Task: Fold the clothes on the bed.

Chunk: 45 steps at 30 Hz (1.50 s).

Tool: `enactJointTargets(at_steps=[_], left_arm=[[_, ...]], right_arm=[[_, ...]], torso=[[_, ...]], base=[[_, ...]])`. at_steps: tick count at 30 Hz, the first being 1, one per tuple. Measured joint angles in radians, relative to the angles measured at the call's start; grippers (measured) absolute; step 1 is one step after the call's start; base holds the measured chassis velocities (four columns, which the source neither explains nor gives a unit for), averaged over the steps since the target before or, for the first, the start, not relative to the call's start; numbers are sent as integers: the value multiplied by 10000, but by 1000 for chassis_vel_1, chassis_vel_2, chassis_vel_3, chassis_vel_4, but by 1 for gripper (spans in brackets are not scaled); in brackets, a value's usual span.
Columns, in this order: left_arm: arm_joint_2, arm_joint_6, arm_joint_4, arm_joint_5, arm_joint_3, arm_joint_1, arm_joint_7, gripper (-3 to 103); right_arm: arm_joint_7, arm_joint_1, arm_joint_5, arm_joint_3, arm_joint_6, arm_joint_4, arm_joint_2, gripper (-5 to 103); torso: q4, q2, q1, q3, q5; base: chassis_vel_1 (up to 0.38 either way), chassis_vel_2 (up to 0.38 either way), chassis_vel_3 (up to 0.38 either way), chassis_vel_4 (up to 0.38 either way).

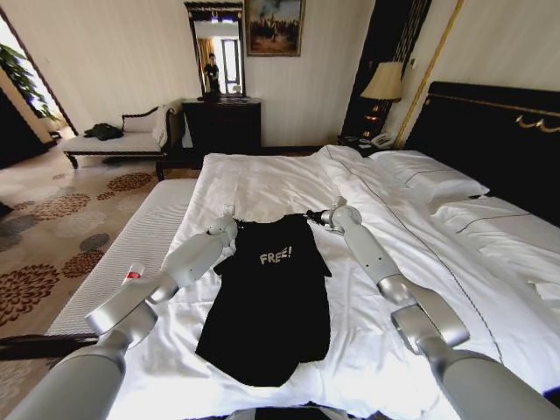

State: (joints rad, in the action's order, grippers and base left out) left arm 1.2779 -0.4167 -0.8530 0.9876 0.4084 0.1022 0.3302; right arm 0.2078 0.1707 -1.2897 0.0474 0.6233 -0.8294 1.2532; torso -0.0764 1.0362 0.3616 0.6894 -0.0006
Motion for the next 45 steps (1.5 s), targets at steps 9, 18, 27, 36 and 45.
enactJointTargets(at_steps=[9,18,27,36,45], left_arm=[[822,249,932,-482,-432,-52,-102,0],[1131,-74,1014,-980,-692,76,-29,4],[1231,-8,1097,-1576,-1015,217,288,36],[-464,-236,-1618,-411,-934,759,1128,74],[-2464,109,-4908,481,-1192,2085,1358,98]], right_arm=[[-226,3,407,182,-253,533,109,0],[-749,403,639,80,-649,100,-38,15],[-584,693,811,-118,-668,-517,-385,47],[637,1922,-559,490,-304,-2798,-2010,85],[316,4382,-309,1386,-545,-5966,-3520,100]], torso=[[7,0,0,0,0],[9,0,0,-1,0],[9,0,0,-1,2],[-1,1,0,-2,2],[7,1,0,-2,-1]], base=[[0,0,0,0],[0,0,0,0],[0,0,0,0],[0,0,0,0],[0,0,0,0]])
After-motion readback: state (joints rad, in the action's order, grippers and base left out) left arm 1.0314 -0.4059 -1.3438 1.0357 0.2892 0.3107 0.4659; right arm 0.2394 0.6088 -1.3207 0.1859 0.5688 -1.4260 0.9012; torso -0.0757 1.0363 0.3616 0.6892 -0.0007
